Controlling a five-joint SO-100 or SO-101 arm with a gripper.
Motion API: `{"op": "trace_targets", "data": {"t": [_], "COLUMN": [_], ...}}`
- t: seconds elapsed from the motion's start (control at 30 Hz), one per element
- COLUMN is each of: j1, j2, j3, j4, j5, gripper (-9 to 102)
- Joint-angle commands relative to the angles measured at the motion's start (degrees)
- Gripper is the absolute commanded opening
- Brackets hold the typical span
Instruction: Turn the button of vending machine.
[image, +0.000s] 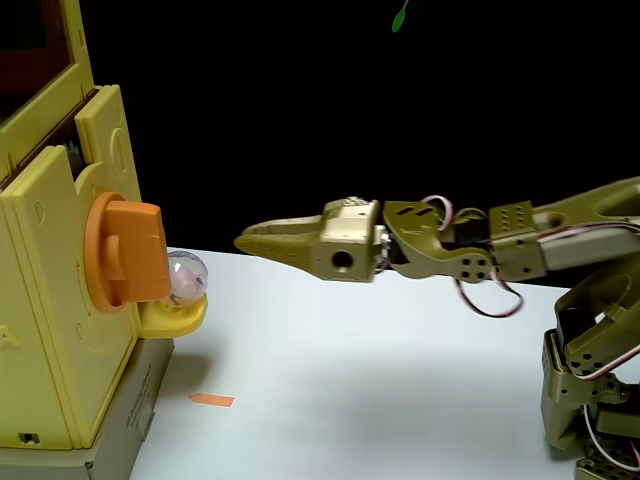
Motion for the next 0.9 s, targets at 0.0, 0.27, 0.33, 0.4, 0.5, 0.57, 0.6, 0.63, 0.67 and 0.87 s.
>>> {"op": "trace_targets", "data": {"t": [0.0,0.27,0.33,0.4,0.5,0.57,0.6,0.63,0.67,0.87], "j1": [-0.62,0.0,0.44,0.53,0.44,0.44,0.53,0.53,0.53,0.09], "j2": [6.94,22.5,26.28,30.06,33.57,35.51,36.3,37.09,37.79,42.8], "j3": [4.39,15.56,16.96,16.96,15.73,13.62,12.48,11.51,10.63,10.11], "j4": [-1.05,1.58,4.92,11.07,19.25,26.28,29.88,33.22,36.47,52.82], "j5": [-1.49,-16.7,-24.26,-34.01,-49.66,-61.52,-66.71,-71.72,-76.55,-92.81], "gripper": [6,5,5,5,5,6,6,6,6,0]}}
